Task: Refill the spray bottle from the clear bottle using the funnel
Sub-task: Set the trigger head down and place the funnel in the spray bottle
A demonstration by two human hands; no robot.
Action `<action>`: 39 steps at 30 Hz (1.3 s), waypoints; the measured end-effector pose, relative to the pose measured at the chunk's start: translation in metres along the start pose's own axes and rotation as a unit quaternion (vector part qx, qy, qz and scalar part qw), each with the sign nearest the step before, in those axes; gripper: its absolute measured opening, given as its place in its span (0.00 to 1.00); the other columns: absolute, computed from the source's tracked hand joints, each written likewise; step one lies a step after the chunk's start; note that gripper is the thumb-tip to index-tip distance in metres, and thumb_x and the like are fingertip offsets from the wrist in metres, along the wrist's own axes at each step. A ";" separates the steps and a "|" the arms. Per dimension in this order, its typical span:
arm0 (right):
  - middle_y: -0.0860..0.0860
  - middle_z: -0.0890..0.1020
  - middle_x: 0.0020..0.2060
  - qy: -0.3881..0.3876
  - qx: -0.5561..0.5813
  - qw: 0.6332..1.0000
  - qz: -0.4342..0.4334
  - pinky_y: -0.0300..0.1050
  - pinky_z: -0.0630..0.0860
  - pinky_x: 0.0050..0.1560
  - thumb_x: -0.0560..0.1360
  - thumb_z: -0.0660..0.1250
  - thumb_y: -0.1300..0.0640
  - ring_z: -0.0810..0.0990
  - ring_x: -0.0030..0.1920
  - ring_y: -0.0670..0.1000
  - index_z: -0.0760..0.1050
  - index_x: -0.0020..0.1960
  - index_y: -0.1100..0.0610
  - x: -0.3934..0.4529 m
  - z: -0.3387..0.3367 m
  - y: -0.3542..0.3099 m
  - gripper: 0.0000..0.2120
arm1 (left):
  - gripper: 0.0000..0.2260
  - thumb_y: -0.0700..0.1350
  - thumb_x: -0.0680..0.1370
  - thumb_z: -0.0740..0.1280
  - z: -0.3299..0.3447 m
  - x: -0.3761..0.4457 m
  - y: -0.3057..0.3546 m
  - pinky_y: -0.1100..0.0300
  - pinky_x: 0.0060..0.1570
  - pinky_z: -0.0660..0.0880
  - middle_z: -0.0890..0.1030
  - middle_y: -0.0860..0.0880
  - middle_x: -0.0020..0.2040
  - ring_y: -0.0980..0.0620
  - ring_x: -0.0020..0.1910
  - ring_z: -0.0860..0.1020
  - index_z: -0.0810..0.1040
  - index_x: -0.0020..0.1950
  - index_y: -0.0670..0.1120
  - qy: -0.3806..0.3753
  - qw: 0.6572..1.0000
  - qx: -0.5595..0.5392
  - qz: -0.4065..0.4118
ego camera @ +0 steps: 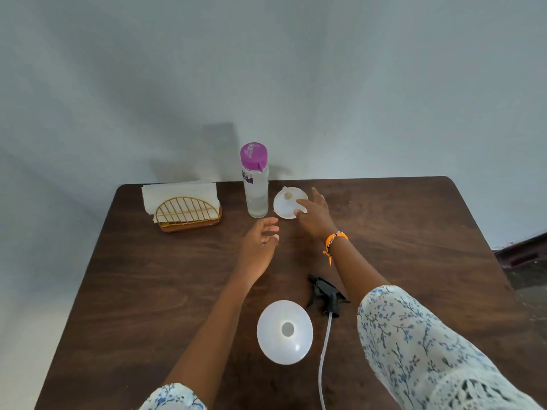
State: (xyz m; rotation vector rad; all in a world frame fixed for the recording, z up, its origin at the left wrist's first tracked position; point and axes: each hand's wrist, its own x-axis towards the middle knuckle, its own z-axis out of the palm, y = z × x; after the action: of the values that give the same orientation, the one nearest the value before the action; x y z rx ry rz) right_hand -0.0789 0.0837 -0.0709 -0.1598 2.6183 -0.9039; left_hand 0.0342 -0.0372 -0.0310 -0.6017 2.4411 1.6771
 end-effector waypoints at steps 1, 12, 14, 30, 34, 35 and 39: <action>0.57 0.50 0.76 -0.022 -0.025 0.999 -0.007 0.47 0.43 0.73 0.79 0.58 0.58 0.45 0.75 0.57 0.65 0.70 0.59 0.003 -0.002 0.000 0.20 | 0.15 0.40 0.79 0.62 0.000 0.001 0.000 0.75 0.41 0.68 0.76 0.53 0.58 0.59 0.52 0.73 0.70 0.65 0.49 0.000 1.000 -0.001 -0.001; 0.54 0.79 0.53 0.180 0.208 0.961 -0.014 0.45 0.73 0.56 0.72 0.59 0.69 0.75 0.55 0.52 0.79 0.51 0.59 -0.057 0.000 -0.004 0.13 | 0.12 0.41 0.78 0.62 0.000 -0.018 0.003 0.68 0.49 0.71 0.79 0.54 0.54 0.56 0.54 0.77 0.73 0.59 0.53 0.016 0.996 -0.086 -0.023; 0.52 0.79 0.51 0.195 0.236 0.952 -0.018 0.39 0.75 0.49 0.72 0.58 0.71 0.75 0.52 0.49 0.78 0.49 0.58 -0.080 -0.006 -0.009 0.15 | 0.11 0.41 0.79 0.62 0.000 -0.033 0.006 0.67 0.50 0.72 0.79 0.56 0.52 0.56 0.54 0.77 0.74 0.57 0.54 0.015 0.994 -0.109 -0.014; 0.50 0.76 0.60 0.106 0.366 0.920 -0.089 0.40 0.79 0.36 0.75 0.57 0.68 0.75 0.57 0.52 0.75 0.59 0.48 -0.210 -0.037 -0.027 0.20 | 0.09 0.39 0.75 0.68 -0.023 -0.136 -0.013 0.61 0.54 0.75 0.81 0.52 0.51 0.55 0.53 0.79 0.78 0.52 0.50 0.013 0.988 -0.147 0.039; 0.52 0.77 0.59 0.089 0.370 0.923 -0.066 0.37 0.74 0.31 0.75 0.57 0.69 0.76 0.47 0.51 0.76 0.59 0.50 -0.221 -0.038 -0.023 0.20 | 0.10 0.40 0.75 0.68 -0.016 -0.148 -0.022 0.65 0.54 0.75 0.80 0.57 0.53 0.59 0.54 0.78 0.77 0.52 0.54 -0.008 0.989 -0.142 0.042; 0.53 0.77 0.59 0.083 0.371 0.923 -0.061 0.36 0.73 0.30 0.75 0.57 0.69 0.76 0.45 0.50 0.76 0.59 0.51 -0.223 -0.038 -0.022 0.20 | 0.11 0.41 0.74 0.69 -0.015 -0.149 -0.024 0.65 0.55 0.74 0.80 0.57 0.53 0.60 0.54 0.78 0.76 0.53 0.55 -0.016 0.989 -0.141 0.041; 0.51 0.77 0.60 0.068 0.356 0.930 -0.056 0.36 0.72 0.30 0.75 0.56 0.69 0.75 0.49 0.51 0.77 0.58 0.51 -0.226 -0.039 -0.022 0.20 | 0.17 0.41 0.72 0.72 -0.008 -0.150 -0.032 0.62 0.59 0.72 0.78 0.57 0.57 0.58 0.58 0.76 0.74 0.57 0.57 -0.040 0.991 -0.122 0.045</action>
State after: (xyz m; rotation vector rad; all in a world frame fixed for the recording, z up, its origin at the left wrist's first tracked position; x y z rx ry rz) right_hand 0.1156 0.1386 0.0394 -0.0526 2.2296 -1.8889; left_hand 0.1847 -0.0165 -0.0078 -0.4454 2.2570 2.0125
